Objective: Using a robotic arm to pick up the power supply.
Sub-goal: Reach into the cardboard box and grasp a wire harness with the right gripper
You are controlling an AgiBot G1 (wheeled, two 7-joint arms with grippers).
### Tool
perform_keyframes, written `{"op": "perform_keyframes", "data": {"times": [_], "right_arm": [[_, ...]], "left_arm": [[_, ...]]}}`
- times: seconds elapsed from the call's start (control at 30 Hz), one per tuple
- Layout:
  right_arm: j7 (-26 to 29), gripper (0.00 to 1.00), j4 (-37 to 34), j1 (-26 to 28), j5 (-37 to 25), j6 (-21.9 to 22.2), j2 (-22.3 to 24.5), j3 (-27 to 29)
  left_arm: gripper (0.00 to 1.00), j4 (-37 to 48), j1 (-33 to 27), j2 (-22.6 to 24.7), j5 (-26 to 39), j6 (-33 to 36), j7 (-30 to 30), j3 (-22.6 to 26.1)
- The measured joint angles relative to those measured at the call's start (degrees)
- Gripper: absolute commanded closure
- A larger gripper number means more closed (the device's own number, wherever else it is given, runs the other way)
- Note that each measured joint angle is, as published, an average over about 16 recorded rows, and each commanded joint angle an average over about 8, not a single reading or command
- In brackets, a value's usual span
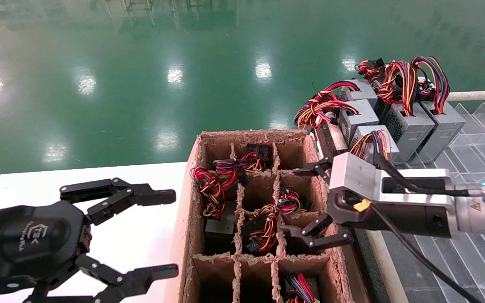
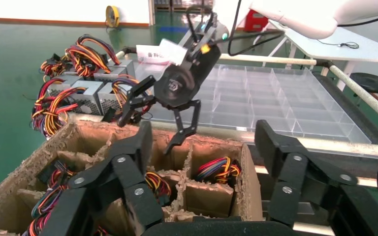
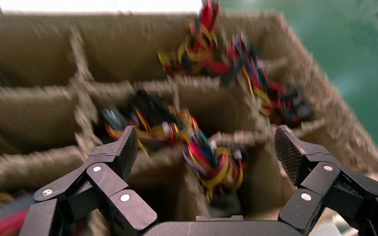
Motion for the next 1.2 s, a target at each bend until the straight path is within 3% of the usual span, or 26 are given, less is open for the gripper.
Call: {"op": "perform_keyframes", "data": {"times": [0.03, 0.37, 1.2], "right_arm": [[0.26, 1.0, -0.04, 0.35, -1.06, 0.19, -0.18, -0.38], [2.11, 1.0, -0.38, 1.63, -5.99, 1.53, -1.24, -2.13], [2.1, 1.0, -5.0, 1.62, -7.69, 3.86, -4.24, -2.89]], "left_arm": [[1.0, 0.0, 0.0, 0.0, 0.0, 0.0, 0.0, 0.0], [1.0, 0.0, 0.0, 0.0, -0.01, 0.0, 0.0, 0.01], [1.0, 0.0, -0.01, -0.01, -0.02, -0.01, 0.01, 0.03]]}}
